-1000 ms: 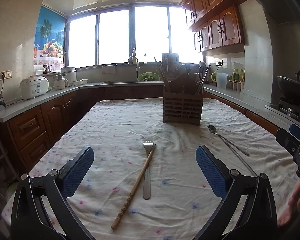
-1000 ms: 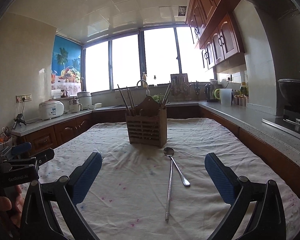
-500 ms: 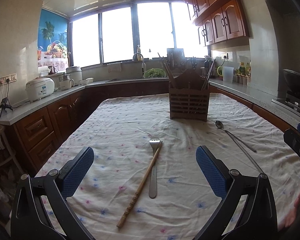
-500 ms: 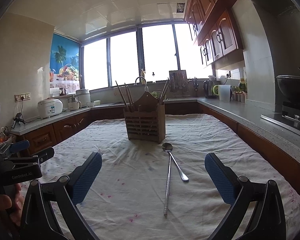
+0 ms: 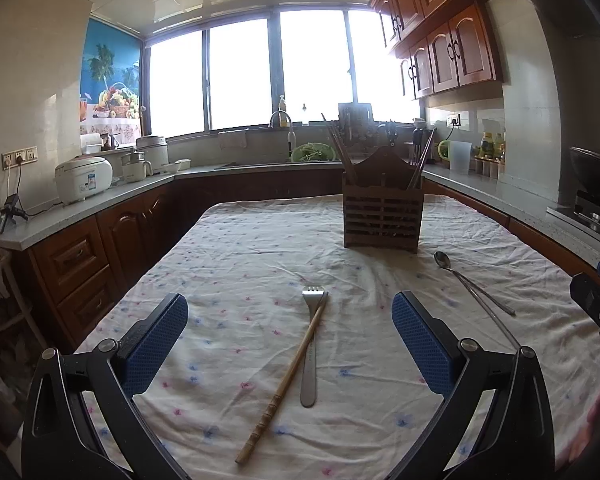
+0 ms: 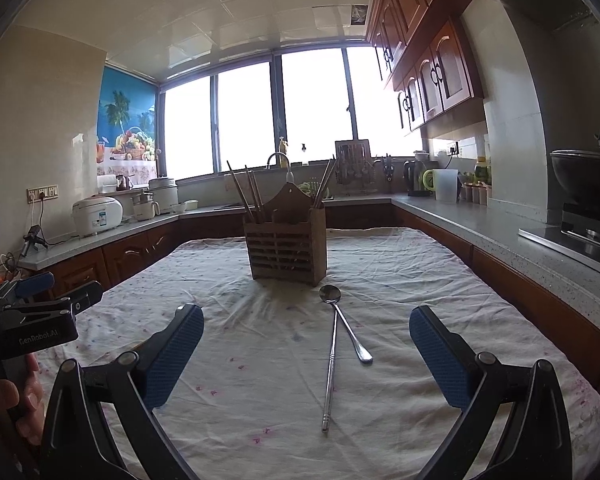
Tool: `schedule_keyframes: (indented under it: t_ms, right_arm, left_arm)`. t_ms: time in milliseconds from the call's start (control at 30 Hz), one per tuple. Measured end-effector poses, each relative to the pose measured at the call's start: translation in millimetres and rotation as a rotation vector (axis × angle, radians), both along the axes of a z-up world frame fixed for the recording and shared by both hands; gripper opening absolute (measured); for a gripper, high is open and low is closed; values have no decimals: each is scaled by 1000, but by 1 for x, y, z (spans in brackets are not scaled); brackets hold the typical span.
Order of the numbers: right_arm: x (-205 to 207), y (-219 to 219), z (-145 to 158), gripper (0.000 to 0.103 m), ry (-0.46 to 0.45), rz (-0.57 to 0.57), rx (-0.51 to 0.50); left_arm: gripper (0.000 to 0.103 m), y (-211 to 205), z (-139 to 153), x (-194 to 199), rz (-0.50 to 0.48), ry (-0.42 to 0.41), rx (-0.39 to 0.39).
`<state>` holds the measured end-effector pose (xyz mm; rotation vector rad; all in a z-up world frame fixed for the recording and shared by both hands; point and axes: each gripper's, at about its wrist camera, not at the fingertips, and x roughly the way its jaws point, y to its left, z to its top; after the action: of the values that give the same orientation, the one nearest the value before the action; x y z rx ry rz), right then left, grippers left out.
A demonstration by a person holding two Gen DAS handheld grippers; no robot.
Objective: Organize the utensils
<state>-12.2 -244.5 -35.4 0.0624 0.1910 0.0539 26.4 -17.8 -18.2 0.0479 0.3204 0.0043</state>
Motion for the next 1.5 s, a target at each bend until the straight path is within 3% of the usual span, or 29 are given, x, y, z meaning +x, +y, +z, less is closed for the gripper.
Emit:
schedule_keyframes:
  t_ms: [1500]
  right_arm:
    - [1, 5, 6, 103, -7, 9, -10]
  left_arm:
    - [103, -1, 2, -3, -17, -24, 5]
